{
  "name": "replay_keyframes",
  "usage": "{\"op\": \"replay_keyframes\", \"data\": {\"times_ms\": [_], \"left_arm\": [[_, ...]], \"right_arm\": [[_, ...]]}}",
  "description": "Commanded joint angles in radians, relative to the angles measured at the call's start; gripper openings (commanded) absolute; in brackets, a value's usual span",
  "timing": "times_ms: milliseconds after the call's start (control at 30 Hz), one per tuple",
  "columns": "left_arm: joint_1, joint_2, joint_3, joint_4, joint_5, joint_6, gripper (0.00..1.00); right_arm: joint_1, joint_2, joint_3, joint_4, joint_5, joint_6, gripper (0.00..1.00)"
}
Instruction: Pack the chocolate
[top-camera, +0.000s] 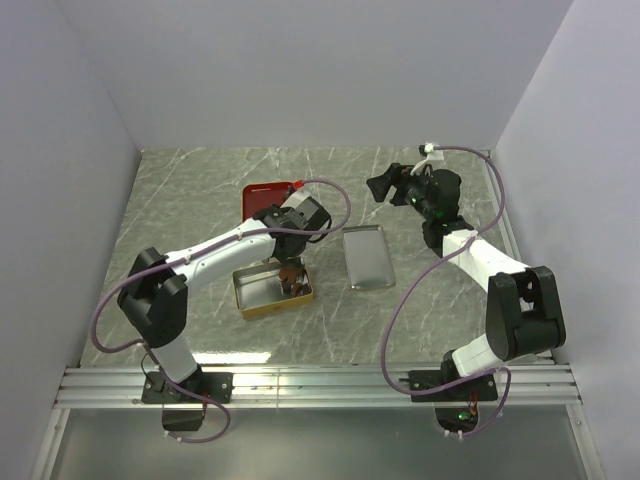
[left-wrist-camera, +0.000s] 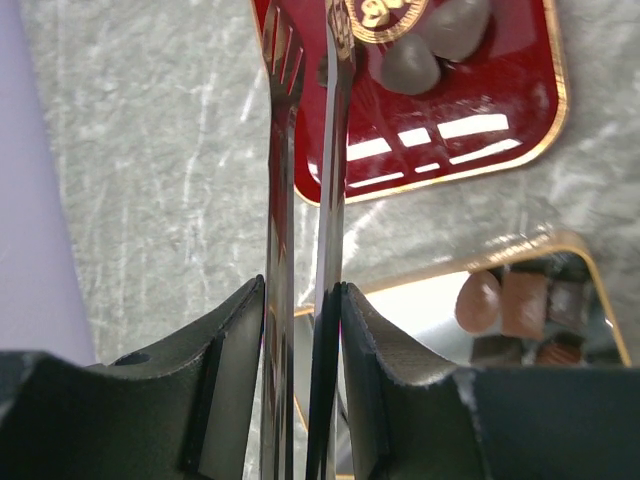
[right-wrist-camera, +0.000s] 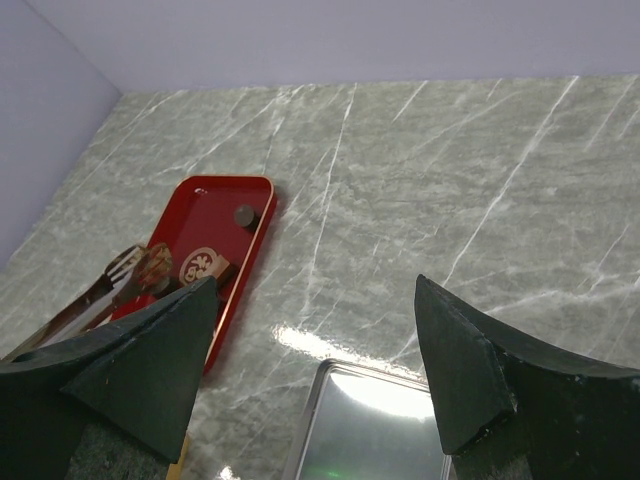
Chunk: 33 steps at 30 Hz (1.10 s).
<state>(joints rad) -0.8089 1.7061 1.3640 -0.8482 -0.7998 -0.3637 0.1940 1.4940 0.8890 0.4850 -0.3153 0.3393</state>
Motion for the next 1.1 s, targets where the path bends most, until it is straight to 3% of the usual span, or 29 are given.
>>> {"op": "replay_keyframes", "data": {"times_ms": [0,567,1067], "left_arm": [[-0.009,-0.075,0.004,0.005,0.069,0.009,0.41],[-0.003,-0.053,0.035,-0.112,0.065,-0.080,0.44],[0.030,-0.042,-0.003,-0.051,0.108,-0.032,0.44]], "right_arm": [[0.008,-0.046,-0.004,0.023,0.002,-0.014,0.86],[0.009,-0.048,-0.002,0.024,0.001,-0.014,0.86],[0.010,-0.043,0.001,0.023,0.002,-0.016,0.86]]}}
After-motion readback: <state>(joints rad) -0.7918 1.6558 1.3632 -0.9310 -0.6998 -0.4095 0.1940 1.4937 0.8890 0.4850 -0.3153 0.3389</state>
